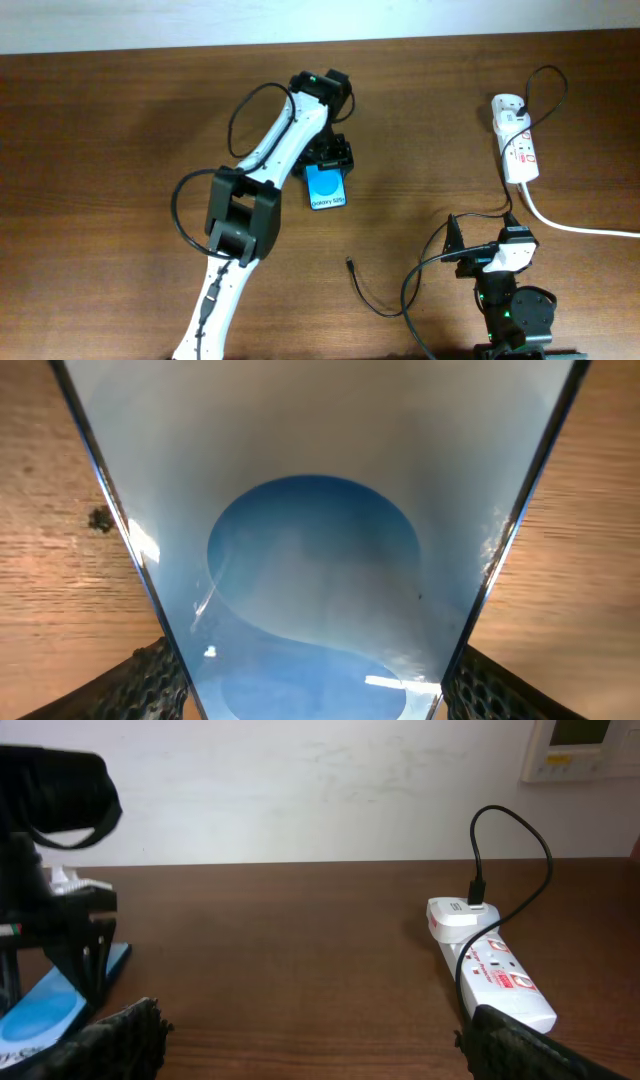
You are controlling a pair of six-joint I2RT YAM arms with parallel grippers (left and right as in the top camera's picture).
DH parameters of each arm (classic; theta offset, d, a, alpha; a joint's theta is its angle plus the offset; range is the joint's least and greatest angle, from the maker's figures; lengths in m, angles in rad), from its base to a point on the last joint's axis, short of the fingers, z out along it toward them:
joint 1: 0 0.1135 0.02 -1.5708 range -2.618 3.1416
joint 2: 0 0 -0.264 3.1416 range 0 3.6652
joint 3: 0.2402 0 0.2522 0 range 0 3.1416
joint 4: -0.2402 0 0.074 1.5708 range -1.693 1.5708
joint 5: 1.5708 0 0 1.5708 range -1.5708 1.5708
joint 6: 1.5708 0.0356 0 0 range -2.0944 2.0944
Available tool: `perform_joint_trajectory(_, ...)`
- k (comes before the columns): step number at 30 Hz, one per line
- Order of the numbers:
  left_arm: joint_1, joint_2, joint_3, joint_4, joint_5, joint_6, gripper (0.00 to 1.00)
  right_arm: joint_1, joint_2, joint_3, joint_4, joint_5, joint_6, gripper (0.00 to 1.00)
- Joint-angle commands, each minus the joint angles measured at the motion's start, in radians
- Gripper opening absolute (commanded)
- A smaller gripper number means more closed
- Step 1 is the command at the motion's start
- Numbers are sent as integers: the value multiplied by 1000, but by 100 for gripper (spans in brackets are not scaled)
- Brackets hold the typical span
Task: Plug charger to phone and switch on socket
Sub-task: 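Lift the phone upright with the left gripper, bottom edge facing right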
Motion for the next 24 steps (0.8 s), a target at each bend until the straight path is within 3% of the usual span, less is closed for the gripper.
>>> perform_joint_trajectory(1,27,7,61,-34,135,111,79,5,-6,-5,-5,9,-7,98)
perform_joint_trajectory(8,145,7,63,-108,556,292,78,5,-6,-5,-5,9,-7,99)
perform_joint_trajectory(11,220,7,62,-141,830,365,78,5,-6,-5,-5,9,-7,98)
perform_joint_trajectory(14,287,7,62,-159,1021,367,79,5,-6,-5,-5,9,-7,98)
perform_joint_trajectory(24,389,7,62,-211,1320,362,77,5,-6,-5,-5,9,-7,98)
